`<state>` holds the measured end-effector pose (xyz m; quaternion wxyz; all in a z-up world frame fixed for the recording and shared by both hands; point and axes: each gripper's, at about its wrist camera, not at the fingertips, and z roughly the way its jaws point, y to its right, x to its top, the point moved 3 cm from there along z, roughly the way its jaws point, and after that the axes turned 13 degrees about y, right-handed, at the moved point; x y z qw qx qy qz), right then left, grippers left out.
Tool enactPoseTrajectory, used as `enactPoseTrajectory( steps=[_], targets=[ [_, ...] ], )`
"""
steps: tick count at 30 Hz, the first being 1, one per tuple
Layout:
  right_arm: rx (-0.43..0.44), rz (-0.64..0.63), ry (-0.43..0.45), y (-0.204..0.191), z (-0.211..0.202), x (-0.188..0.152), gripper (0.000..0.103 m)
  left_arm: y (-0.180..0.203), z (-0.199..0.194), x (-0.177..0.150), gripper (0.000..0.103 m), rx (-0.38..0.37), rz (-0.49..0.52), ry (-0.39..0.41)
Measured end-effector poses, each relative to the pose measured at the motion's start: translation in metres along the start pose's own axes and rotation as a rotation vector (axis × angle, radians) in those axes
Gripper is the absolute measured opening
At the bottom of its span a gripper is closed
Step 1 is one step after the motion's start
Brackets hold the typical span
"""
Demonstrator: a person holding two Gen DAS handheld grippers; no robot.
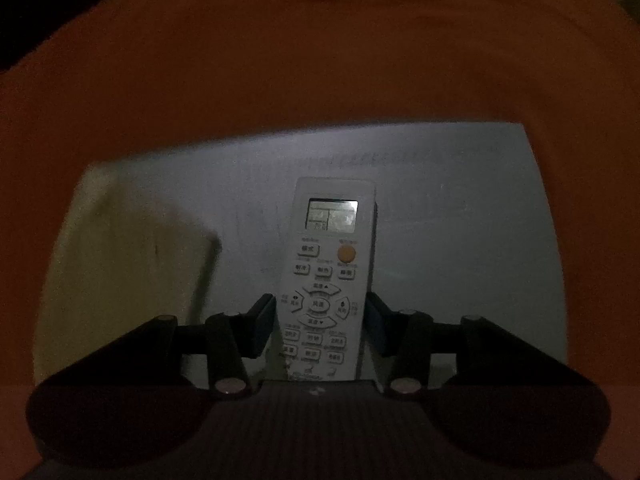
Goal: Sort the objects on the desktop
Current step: 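Grasp the white remote with the right tool, then lift the remote with the right tool and carry it toward the box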
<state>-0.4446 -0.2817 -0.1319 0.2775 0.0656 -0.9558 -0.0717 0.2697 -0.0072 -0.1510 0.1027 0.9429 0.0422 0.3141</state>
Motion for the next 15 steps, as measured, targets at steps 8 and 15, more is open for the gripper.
enactPoseTrajectory(
  steps=[8,15],
  targets=[
    [0.083,-0.332,-0.053,0.037,-0.024,-0.04,0.05,0.005,0.01,0.006,0.073,0.024,0.032,-0.008],
    [0.069,-0.348,0.002,0.064,-0.039,-0.062,0.053,0.014,0.017,0.004,0.073,0.055,0.068,-0.017]
  ],
)
